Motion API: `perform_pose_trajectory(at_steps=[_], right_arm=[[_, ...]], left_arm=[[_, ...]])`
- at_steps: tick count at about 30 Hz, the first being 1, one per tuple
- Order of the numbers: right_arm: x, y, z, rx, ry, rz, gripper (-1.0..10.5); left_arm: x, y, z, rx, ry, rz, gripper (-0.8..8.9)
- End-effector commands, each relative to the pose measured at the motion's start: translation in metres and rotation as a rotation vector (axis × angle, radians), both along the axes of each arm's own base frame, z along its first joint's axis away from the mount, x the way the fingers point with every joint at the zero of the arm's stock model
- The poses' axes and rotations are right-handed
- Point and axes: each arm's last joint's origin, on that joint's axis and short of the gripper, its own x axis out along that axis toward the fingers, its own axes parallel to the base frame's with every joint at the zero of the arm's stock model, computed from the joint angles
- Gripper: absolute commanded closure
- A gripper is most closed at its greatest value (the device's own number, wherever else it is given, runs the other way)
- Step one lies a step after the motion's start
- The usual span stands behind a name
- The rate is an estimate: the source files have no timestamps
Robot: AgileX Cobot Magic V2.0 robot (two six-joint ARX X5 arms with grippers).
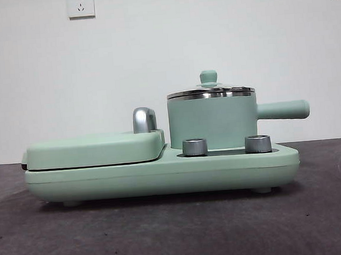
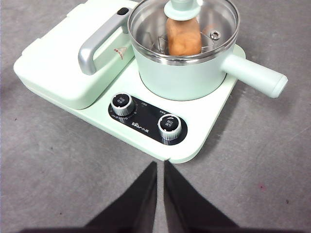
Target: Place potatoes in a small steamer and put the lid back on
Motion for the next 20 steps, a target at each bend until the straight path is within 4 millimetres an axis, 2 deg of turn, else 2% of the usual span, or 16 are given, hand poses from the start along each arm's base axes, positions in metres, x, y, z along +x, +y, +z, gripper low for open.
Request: perform_pose_trajectory(at_steps=[1, 7, 9, 20], right_arm=[[0.000, 0.001, 0.003, 0.011, -0.011, 0.000, 9.3], [0.000, 0.001, 0.003, 0.011, -0.011, 0.000, 9.3], [0.000, 0.001, 0.003, 0.011, -0.011, 0.000, 9.3], [0.000, 0.001, 0.003, 0.012, -0.014, 0.000, 9.3]], left_arm=[[-0.001, 0.003, -0.012, 0.013, -0.050, 0.029, 8.07], [-0.004, 0.009, -0.036, 0.027, -0.082, 0.136, 8.07], [-0.004, 0.009, -0.041, 0.036, -0.039, 0.135, 8.07], [-0.005, 0.009, -0.043, 0.037, -0.013, 0.134, 8.07]])
